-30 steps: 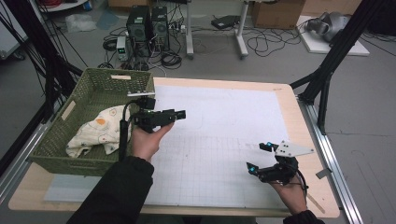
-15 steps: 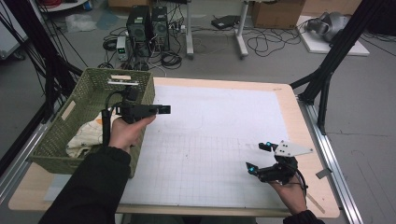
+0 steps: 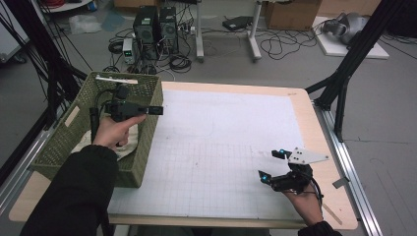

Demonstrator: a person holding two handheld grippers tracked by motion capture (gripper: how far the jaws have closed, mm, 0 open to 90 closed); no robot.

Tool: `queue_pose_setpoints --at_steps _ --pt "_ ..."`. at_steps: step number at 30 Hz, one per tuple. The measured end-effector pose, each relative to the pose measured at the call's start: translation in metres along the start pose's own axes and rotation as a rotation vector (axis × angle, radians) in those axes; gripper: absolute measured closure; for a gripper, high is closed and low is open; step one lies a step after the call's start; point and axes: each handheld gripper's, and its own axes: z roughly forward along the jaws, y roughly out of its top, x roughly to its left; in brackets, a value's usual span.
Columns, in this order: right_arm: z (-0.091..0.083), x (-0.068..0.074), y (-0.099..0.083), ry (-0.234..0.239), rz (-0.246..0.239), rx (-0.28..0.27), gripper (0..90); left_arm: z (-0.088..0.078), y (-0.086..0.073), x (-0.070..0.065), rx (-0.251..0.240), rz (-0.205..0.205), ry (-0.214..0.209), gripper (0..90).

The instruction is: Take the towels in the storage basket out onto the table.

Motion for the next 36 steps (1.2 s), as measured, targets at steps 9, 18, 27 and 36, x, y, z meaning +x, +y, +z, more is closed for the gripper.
queue_pose_setpoints --at_steps 9,18,27,36 --pt "0.001 -0.001 0.000 0.002 -0.005 0.000 8.1 -0.014 0.001 0.019 -0.018 -0.044 0.059 42.0" --pt "0.002 -0.001 0.000 0.005 -0.003 0.007 8.2 -0.035 0.000 0.030 -0.031 -0.033 0.153 42.1" --pt "0.004 0.000 -0.001 0.009 -0.005 0.014 8.1 -0.052 -0.008 0.041 -0.006 0.027 0.273 39.7" --pt "0.004 -0.001 -0.002 0.007 0.000 0.016 8.1 -0.063 -0.017 0.053 0.051 0.087 0.436 39.2"
